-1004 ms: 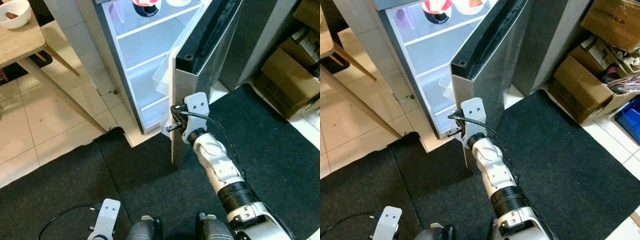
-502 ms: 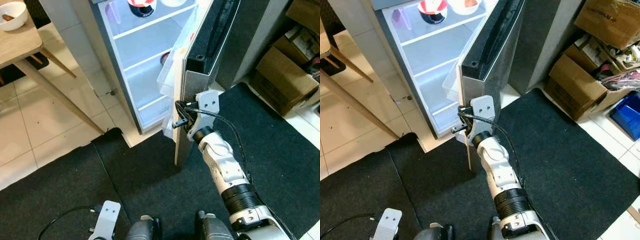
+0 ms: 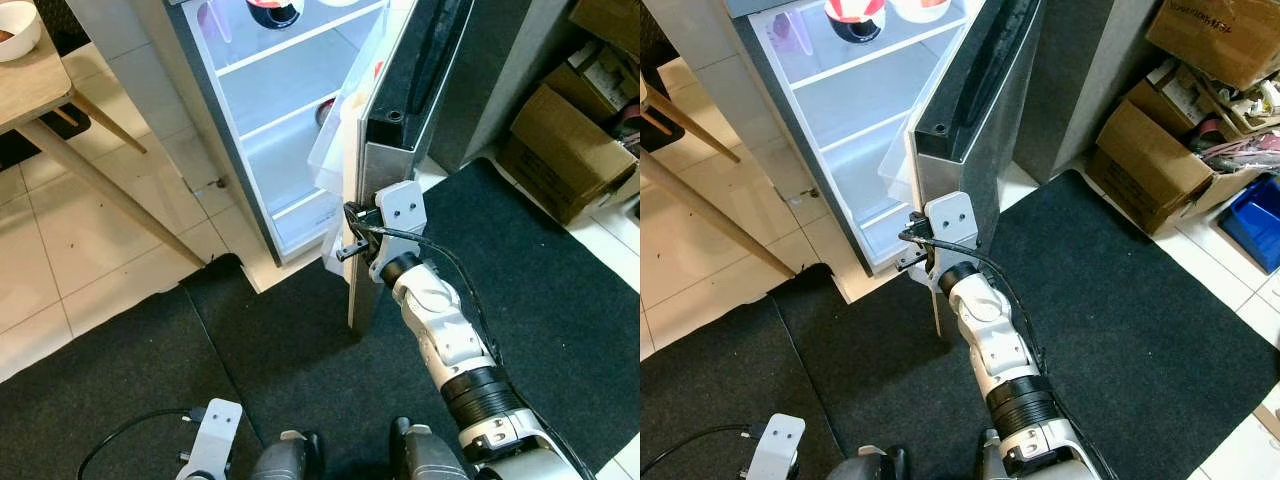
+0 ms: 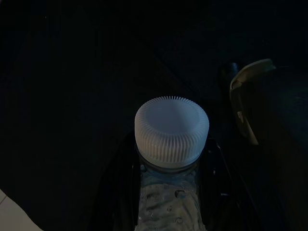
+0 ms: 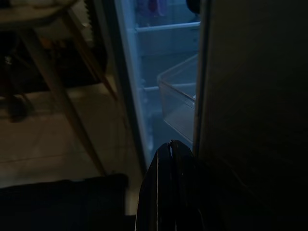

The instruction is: Restocking fridge

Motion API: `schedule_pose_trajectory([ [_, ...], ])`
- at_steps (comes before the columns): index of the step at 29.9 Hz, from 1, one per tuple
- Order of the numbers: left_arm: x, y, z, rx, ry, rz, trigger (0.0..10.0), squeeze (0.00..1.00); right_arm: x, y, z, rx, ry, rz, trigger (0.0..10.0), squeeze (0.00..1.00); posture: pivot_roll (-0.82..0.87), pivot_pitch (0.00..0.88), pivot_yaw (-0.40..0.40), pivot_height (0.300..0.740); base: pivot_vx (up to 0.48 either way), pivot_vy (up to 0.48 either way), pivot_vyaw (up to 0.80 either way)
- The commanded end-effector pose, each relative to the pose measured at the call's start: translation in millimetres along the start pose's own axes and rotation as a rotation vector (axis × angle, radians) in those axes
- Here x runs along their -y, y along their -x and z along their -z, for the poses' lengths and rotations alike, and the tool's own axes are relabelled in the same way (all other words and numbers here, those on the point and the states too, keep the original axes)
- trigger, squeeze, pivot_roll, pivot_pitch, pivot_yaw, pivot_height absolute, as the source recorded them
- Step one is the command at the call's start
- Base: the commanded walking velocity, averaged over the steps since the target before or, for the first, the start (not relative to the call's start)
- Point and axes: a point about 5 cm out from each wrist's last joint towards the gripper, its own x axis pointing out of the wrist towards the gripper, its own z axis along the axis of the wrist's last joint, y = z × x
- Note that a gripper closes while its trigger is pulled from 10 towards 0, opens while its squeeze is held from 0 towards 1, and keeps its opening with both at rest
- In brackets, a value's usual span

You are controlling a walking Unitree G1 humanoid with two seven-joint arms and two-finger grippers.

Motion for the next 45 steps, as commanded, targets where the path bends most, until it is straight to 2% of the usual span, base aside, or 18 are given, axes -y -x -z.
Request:
schedule_pose_trajectory([
  [1, 4.9, 5.8, 19, -0.065, -0.008, 0.011, 10.0, 0.00, 23.7, 4.9, 3, -0.012, 0.011, 0.134, 10.0, 0.00, -0.11, 0.320, 0.057, 0.740, 0.000, 0.000, 0.00],
  [14, 5.3, 5.8, 19, -0.066, -0.010, 0.014, 10.0, 0.00, 76.0, 20.4, 2, -0.054, 0.169, 0.503, 10.0, 0.00, -0.11, 0.324, 0.063, 0.740, 0.000, 0.000, 0.00],
  [19, 5.4, 5.8, 19, -0.067, -0.010, 0.014, 10.0, 0.00, 86.7, 25.2, 0, -0.064, 0.213, 0.583, 10.0, 0.00, -0.11, 0.327, 0.063, 0.740, 0.000, 0.000, 0.00],
  [23, 5.6, 5.9, 19, -0.067, -0.009, 0.015, 10.0, 0.00, 87.4, 24.9, -1, -0.059, 0.218, 0.590, 10.0, 0.00, -0.11, 0.327, 0.063, 0.740, 0.000, 0.000, 0.00],
  [28, 7.2, 5.9, 19, -0.067, -0.008, 0.020, 10.0, 0.00, 74.6, 17.2, -6, -0.008, 0.169, 0.527, 10.0, 0.00, -0.11, 0.327, 0.063, 0.740, 0.000, 0.000, 0.00],
  [30, 8.0, 5.7, 19, -0.066, -0.007, 0.021, 10.0, 0.00, 62.0, 11.8, -13, 0.052, 0.117, 0.445, 10.0, 0.00, -0.11, 0.325, 0.063, 0.740, 0.000, 0.000, 0.00],
  [32, 8.1, 5.6, 18, -0.065, -0.007, 0.022, 10.0, 0.00, 58.2, 10.4, -16, 0.074, 0.100, 0.422, 10.0, 0.00, -0.11, 0.325, 0.063, 0.740, 0.000, 0.000, 0.00],
  [36, 8.6, 5.3, 18, -0.066, -0.006, 0.024, 10.0, 0.00, 24.0, 2.3, -28, 0.168, -0.043, 0.198, 10.0, 0.00, -0.11, 0.322, 0.061, 0.740, 0.000, 0.000, 0.00],
  [40, 9.2, 5.1, 18, -0.066, -0.003, 0.025, 10.0, 0.00, 6.9, 1.0, -26, 0.167, -0.113, 0.072, 10.0, 0.00, -0.11, 0.319, 0.059, 0.740, 0.000, 0.000, 0.00],
  [41, 9.2, 5.1, 18, -0.066, -0.003, 0.025, 10.0, 0.00, 6.9, 1.0, -26, 0.167, -0.113, 0.072, 10.0, 0.00, -0.11, 0.319, 0.059, 0.740, 0.000, 0.000, 0.00],
  [43, 10.1, 5.0, 17, -0.067, 0.000, 0.027, 10.0, 0.00, -8.4, 2.9, -14, 0.106, -0.132, -0.051, 10.0, 0.00, -0.11, 0.316, 0.056, 0.740, 0.000, 0.000, 0.00],
  [44, 10.1, 5.0, 17, -0.067, 0.000, 0.027, 10.0, 0.00, -8.4, 2.9, -14, 0.106, -0.132, -0.051, 10.0, 0.00, -0.11, 0.316, 0.056, 0.740, 0.000, 0.000, 0.00],
  [45, 11.1, 5.0, 17, -0.069, 0.004, 0.032, 10.0, 0.00, -21.3, 8.0, 1, 0.045, -0.122, -0.153, 10.0, 0.00, -0.11, 0.312, 0.054, 0.740, 0.000, 0.000, 0.00],
])
